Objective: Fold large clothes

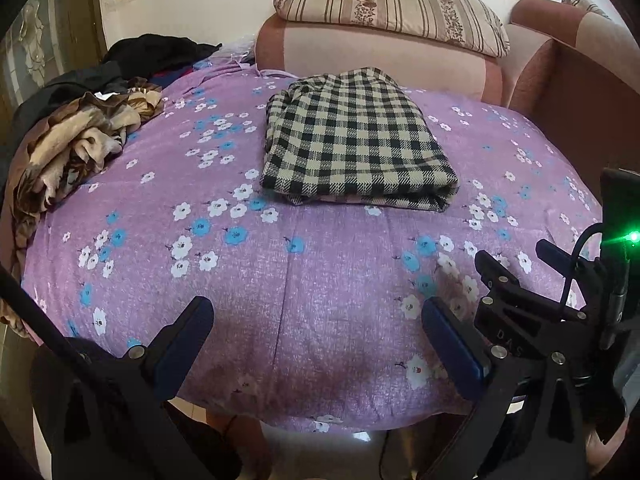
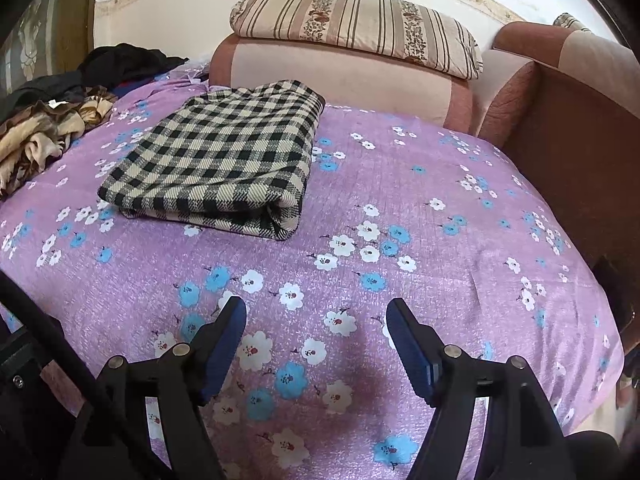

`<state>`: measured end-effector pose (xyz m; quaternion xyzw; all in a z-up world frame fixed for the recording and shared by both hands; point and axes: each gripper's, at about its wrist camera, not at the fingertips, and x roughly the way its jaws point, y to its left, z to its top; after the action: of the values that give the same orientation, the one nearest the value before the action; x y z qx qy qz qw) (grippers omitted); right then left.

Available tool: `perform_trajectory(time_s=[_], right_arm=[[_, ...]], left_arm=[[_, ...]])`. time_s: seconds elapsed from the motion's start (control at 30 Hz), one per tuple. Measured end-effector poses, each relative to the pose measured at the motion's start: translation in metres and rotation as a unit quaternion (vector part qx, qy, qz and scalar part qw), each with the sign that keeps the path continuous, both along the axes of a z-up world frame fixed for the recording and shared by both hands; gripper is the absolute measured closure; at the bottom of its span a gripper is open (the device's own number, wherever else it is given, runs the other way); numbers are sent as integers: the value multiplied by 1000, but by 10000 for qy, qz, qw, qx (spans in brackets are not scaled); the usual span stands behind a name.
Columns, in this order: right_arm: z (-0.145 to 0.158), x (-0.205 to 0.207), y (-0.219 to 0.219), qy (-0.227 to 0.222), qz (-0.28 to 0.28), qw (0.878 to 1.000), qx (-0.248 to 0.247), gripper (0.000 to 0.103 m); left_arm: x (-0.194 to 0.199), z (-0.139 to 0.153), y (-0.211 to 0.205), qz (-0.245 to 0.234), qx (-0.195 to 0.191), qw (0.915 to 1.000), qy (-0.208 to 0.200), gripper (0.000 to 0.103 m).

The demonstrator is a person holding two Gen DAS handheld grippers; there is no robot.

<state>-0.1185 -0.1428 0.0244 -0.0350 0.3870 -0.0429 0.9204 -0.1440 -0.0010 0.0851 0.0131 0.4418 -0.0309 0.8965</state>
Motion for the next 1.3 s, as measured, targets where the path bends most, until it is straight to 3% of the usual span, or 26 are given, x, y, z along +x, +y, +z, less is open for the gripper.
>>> perform_trajectory(time_s=[0.47, 1.3], right_arm=[[-8, 3, 2, 140, -34, 9999, -80, 26], [-17, 4, 12, 384, -77, 9982, -454, 25]], left_arm=[[6, -15, 1, 22, -54, 9996, 278, 0], [5, -20, 4, 164, 98, 9994, 289, 0]])
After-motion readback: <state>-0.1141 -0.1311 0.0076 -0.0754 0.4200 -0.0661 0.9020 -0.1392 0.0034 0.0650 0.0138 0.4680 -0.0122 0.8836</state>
